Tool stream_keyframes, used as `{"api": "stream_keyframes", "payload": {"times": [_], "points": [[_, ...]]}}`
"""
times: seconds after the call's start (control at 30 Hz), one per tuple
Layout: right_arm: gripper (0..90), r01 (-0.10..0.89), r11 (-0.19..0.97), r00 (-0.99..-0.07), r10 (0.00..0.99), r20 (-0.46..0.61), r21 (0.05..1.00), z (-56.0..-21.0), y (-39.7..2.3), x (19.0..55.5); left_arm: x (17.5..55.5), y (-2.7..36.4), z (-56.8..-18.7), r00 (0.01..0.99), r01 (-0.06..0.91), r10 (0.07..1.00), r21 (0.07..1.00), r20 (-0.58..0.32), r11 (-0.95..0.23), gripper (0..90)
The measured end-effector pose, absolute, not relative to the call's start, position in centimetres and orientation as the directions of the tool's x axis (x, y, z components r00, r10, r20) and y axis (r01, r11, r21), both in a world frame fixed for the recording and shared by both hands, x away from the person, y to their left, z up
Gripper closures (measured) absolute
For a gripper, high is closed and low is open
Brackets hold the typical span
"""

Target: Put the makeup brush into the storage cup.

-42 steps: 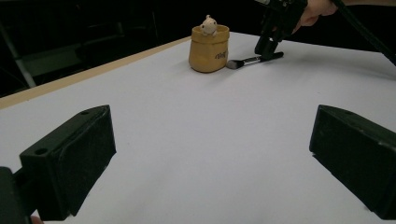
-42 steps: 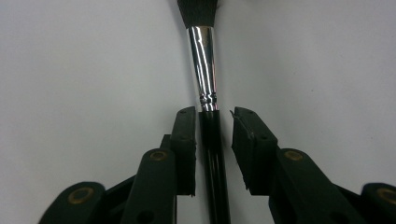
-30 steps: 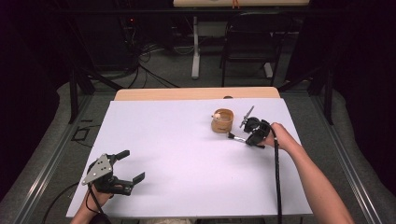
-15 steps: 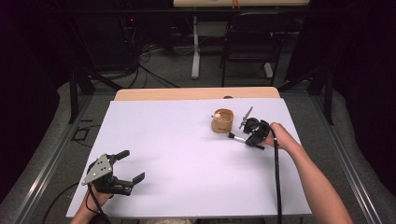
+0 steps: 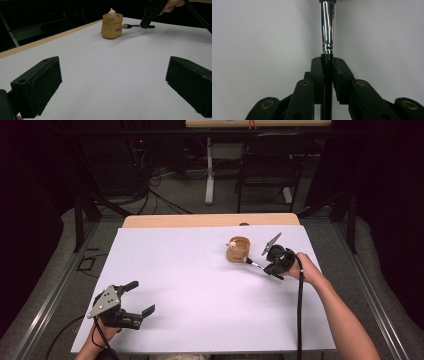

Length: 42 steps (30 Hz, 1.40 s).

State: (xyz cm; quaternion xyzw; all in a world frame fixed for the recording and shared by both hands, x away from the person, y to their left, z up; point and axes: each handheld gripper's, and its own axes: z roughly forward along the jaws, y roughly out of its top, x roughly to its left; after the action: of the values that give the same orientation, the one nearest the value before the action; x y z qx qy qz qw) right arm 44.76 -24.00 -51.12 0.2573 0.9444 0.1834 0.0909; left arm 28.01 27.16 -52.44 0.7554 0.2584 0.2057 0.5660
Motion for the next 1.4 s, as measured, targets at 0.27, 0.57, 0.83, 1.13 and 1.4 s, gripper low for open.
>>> {"api": "stream_keyframes", "payload": {"times": [0.27,0.57,0.83,1.13,1.4], "points": [[79.2,0.462,0.77,-0.838,0.542,-0.069,0.441,-50.8,-24.9,43.9,28.0,27.1,-52.4,0.782,0.156,0.623,0.961,0.02,-0.226,0.3],[79.2,0.477,0.698,-0.81,0.585,-0.042,0.534,-50.5,-25.9,43.1,28.0,27.1,-52.5,0.783,0.159,0.622,0.962,0.016,-0.224,0.3],[79.2,0.465,0.651,-0.794,0.607,-0.043,0.6,-50.5,-26.2,42.2,28.1,27.1,-52.5,0.783,0.161,0.622,0.961,0.014,-0.225,0.3],[79.2,0.43,0.573,-0.76,0.647,-0.063,0.698,-50.2,-26.6,41.1,28.1,27.1,-52.5,0.781,0.163,0.624,0.961,0.013,-0.224,0.3],[79.2,0.448,0.504,-0.728,0.685,-0.025,0.738,-50.8,-27.3,41.1,28.1,27.1,-52.5,0.78,0.163,0.626,0.961,0.015,-0.225,0.3]]}}
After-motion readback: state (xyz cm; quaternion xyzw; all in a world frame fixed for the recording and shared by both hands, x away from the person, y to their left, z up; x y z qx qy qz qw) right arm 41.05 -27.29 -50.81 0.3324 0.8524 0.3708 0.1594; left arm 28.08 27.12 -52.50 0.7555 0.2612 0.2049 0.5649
